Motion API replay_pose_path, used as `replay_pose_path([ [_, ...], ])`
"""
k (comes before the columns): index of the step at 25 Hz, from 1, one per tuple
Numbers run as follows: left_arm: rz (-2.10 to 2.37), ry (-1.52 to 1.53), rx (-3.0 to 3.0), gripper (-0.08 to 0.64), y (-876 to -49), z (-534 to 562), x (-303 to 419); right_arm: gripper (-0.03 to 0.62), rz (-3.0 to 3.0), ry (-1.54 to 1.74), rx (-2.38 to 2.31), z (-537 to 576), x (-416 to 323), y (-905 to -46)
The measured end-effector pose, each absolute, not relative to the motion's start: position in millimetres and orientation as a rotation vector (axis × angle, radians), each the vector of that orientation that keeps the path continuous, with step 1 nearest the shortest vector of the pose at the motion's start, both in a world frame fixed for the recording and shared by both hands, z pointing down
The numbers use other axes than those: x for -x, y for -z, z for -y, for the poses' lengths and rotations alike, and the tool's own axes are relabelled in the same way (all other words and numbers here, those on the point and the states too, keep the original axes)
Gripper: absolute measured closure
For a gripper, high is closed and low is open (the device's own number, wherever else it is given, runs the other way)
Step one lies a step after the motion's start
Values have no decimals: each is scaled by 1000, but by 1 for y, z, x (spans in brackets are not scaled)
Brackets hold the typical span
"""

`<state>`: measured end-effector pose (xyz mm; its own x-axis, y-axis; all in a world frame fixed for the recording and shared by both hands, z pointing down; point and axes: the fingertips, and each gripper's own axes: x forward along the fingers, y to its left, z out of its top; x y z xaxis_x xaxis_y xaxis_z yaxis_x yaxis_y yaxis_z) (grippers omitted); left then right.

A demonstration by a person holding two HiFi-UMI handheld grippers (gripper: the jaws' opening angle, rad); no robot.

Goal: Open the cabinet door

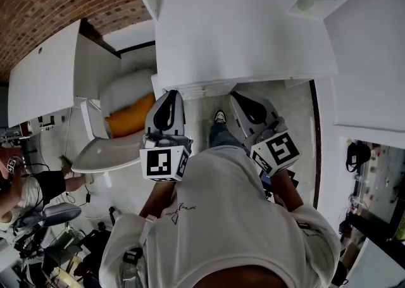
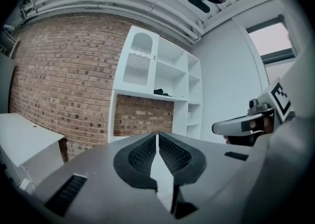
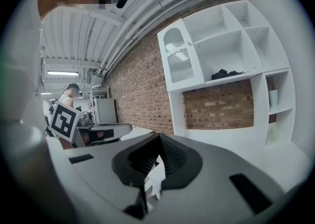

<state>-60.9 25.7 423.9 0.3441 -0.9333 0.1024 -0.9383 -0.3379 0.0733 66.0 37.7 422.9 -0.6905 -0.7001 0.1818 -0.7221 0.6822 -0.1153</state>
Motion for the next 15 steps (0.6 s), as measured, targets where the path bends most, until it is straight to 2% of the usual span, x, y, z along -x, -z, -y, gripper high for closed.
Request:
replay_pose_path([
  [7,1790,-79,-2434,532,-416,54,28,568,2863,-365,-966,37,-84,-421],
  [15,1866,-126,-2370,532,-416,89,26,568,2863,-395,-972,75,-94,-429],
])
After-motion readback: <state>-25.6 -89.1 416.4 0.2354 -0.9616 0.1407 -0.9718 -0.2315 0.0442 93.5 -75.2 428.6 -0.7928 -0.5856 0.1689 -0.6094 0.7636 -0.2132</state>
